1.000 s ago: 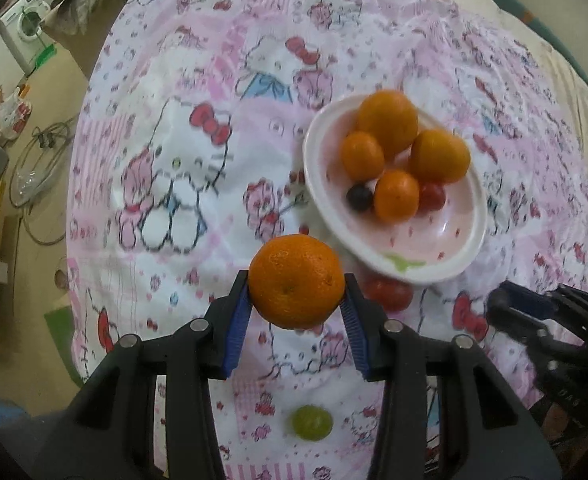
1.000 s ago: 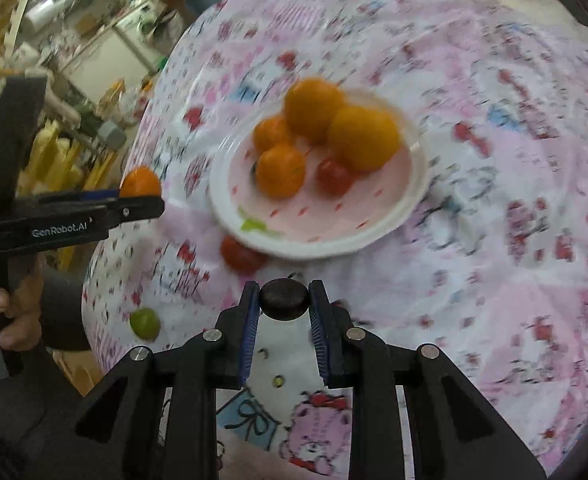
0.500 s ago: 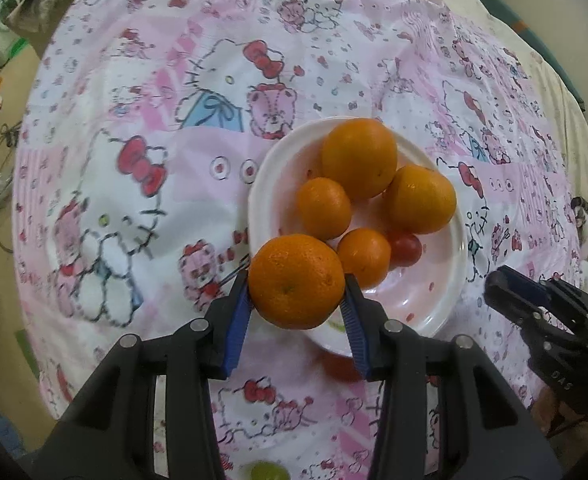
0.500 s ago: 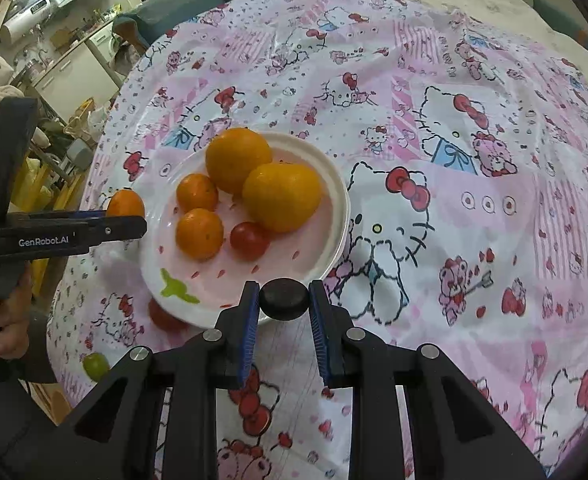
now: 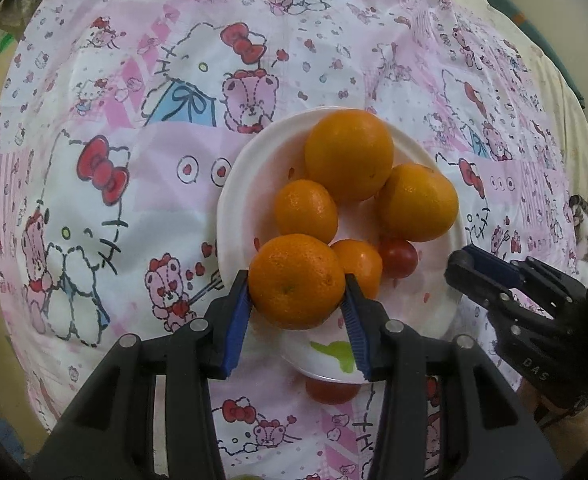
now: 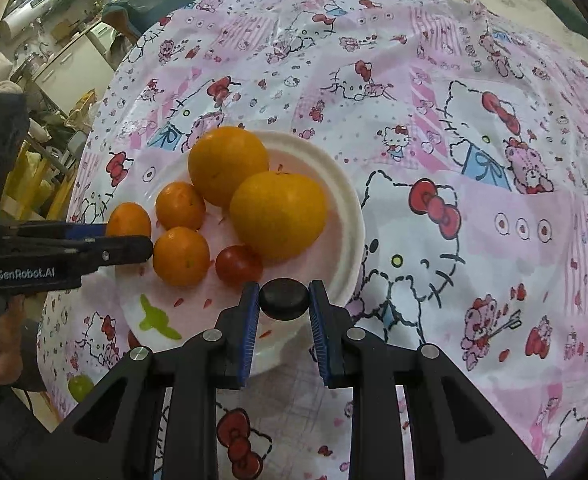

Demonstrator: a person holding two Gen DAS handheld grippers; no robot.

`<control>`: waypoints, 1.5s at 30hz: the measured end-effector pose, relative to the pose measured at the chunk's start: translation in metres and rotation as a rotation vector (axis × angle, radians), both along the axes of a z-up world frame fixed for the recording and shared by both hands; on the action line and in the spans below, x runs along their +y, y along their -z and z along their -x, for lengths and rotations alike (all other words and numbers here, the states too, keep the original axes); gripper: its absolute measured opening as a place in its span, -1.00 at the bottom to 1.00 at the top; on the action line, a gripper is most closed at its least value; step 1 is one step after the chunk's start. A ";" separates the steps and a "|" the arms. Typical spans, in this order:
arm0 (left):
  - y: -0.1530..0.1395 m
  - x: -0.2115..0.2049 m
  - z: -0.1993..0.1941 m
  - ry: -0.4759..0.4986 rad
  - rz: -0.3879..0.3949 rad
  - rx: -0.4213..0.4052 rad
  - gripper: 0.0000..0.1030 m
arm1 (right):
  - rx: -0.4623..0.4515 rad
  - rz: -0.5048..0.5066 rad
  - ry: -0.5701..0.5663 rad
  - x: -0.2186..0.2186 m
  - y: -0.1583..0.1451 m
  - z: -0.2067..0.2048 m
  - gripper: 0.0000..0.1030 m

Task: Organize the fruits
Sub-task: 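Carry the tangerine and grape onto the plate and open both tools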

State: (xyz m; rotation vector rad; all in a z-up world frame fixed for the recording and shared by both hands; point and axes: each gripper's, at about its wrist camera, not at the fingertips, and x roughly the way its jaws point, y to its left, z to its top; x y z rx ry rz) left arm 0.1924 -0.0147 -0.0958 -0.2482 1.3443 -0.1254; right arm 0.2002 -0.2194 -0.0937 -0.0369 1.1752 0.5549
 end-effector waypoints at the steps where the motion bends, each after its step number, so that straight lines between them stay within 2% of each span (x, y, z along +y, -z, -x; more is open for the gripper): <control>1: 0.001 0.000 0.000 -0.004 0.006 0.003 -0.21 | 0.002 -0.002 0.000 0.001 0.001 0.000 -0.49; 6: 0.000 0.001 -0.002 -0.017 0.020 0.024 -0.21 | 0.015 -0.002 0.000 0.008 0.006 -0.001 -0.49; 15: -0.001 -0.005 0.001 0.007 -0.010 0.022 -0.19 | 0.028 -0.014 0.007 0.009 0.007 -0.001 -0.46; 17: -0.001 -0.005 0.001 0.007 0.007 0.019 -0.05 | 0.031 -0.010 0.013 0.008 0.008 -0.002 -0.43; 19: -0.005 -0.005 0.001 0.001 0.013 0.003 0.32 | 0.029 -0.019 0.011 0.008 0.006 -0.002 -0.43; 21: -0.010 -0.004 0.002 -0.003 0.002 -0.020 0.40 | 0.021 -0.015 0.005 0.008 0.005 -0.001 -0.43; 25: -0.017 0.000 0.001 -0.020 0.018 -0.033 0.40 | 0.013 0.003 -0.009 0.009 0.005 0.003 -0.42; 26: -0.018 0.001 0.001 -0.022 0.018 -0.037 0.40 | 0.014 0.005 -0.008 0.009 0.005 0.003 -0.38; 27: -0.020 0.001 0.001 -0.023 0.017 -0.040 0.41 | 0.016 0.003 -0.009 0.009 0.004 0.004 -0.16; 28: -0.021 0.003 0.001 -0.023 0.018 -0.043 0.42 | 0.014 0.002 -0.006 0.008 0.003 0.004 0.17; 30: -0.023 0.004 0.002 -0.025 0.019 -0.048 0.48 | -0.009 -0.004 0.008 0.006 -0.001 0.006 0.34; 38: -0.034 0.008 0.012 -0.009 -0.011 -0.087 0.54 | -0.012 -0.014 0.048 0.000 -0.014 0.009 0.35; 42: -0.044 0.011 0.024 0.019 -0.051 -0.121 0.55 | 0.001 0.005 0.094 -0.007 -0.019 0.017 0.35; 45: -0.051 0.014 0.031 0.020 -0.074 -0.139 0.57 | 0.001 -0.017 0.111 -0.012 -0.028 0.025 0.35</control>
